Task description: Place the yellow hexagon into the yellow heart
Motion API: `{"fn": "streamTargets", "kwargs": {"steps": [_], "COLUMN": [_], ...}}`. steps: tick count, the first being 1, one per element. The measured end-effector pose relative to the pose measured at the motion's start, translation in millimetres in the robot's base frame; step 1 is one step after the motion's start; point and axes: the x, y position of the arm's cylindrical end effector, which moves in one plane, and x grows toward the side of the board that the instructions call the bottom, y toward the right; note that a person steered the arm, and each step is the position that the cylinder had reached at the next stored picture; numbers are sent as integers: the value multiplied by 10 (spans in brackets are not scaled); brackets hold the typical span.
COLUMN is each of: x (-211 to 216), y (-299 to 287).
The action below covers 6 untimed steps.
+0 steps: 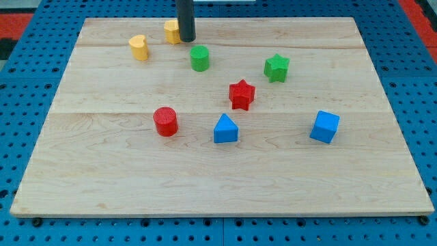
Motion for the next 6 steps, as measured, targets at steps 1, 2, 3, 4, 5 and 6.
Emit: {"fn": "streamTargets", "kwargs": {"steps": [1,2,3,4,5,6], "x": [24,29,-47,-358,-359,-320], "y": [2,11,142,489,182,-370]}}
